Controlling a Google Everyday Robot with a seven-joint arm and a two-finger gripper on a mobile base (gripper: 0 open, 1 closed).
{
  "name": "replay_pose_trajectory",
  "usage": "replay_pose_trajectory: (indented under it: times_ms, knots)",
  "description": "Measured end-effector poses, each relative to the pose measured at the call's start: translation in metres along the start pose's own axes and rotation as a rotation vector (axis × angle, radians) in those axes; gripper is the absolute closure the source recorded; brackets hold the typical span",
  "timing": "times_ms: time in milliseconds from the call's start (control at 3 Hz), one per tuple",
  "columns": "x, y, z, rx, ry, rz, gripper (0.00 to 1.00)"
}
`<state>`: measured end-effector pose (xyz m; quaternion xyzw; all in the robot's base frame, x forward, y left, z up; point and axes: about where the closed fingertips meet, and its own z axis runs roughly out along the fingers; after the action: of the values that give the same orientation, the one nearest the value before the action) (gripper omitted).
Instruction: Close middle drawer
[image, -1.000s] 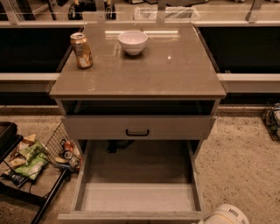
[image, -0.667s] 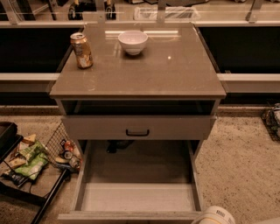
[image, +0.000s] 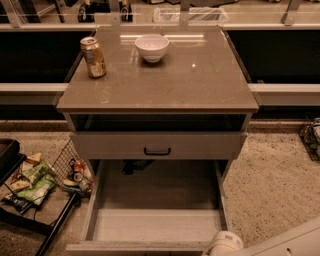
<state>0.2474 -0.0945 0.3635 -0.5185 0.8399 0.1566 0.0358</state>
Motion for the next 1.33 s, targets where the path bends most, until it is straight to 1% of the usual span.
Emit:
replay_pose_trajectory:
  times_ms: [333,667,1000,1333]
  knots:
    - [-0.008,-0.015,0.047,-0.02,0.019,0.062,1.0]
    - [-0.02,-0.028,0.088,-0.019,0.028,0.092,1.0]
    - [-0.042,-0.043,0.113,0.011,0.022,0.095,1.0]
    - [-0.062,-0.06,0.114,0.05,0.011,0.084,1.0]
